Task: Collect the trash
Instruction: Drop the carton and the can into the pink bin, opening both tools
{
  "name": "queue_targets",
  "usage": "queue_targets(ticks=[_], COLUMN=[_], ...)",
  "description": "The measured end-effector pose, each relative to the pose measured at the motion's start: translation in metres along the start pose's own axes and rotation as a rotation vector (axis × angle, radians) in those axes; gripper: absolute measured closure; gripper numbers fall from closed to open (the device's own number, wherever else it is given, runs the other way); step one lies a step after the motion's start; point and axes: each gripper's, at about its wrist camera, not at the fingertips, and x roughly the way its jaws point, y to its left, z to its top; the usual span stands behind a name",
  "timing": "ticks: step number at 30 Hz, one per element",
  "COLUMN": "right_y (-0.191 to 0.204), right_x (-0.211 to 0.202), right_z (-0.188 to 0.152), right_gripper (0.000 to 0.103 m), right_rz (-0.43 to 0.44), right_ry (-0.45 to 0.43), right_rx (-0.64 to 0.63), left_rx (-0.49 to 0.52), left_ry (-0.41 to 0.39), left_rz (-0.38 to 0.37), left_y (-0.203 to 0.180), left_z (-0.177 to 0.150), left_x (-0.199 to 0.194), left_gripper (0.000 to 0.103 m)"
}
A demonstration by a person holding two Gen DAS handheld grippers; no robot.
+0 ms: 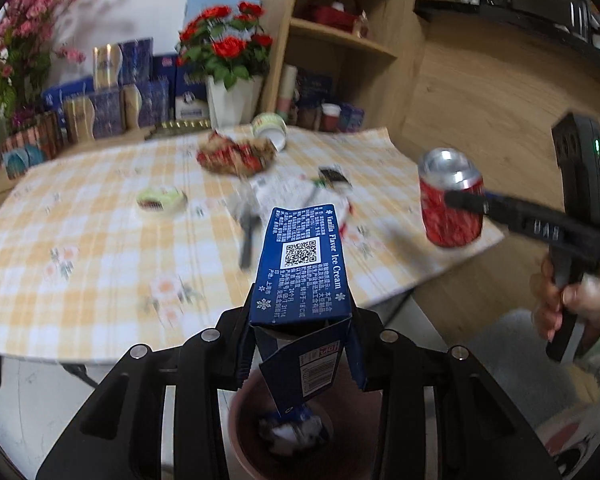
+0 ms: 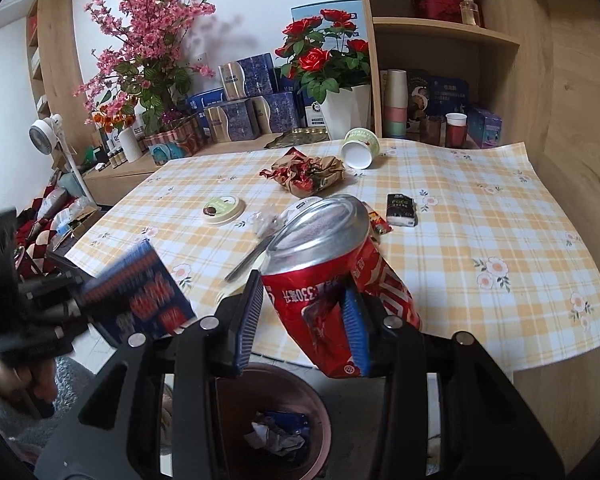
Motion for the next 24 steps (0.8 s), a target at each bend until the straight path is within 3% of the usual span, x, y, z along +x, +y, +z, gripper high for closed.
queue_targets(ticks=[11, 16, 24], right_y=[0.001, -0.002, 0.002], right_x=[-0.005, -0.004, 0.005], right_z=[-0.041, -0.057, -0.076], right_gripper=[0.062, 0.062, 0.062], right_rz=[0.011, 0.01, 0.009], right_ry=[0.048, 0.078, 0.128], right_rx=[0.028, 0.037, 0.032], left_rx=[0.01, 0.053, 0.016], left_ry=[0.177, 0.301, 0.4], left_rz=[-0.016, 0.026, 0.036], left_y=[-0.013, -0.014, -0.003], left_z=[-0.071, -0.105, -0.124], left_x=[0.039, 0.076, 0.108], left_gripper=[0.066, 0.066, 0.066])
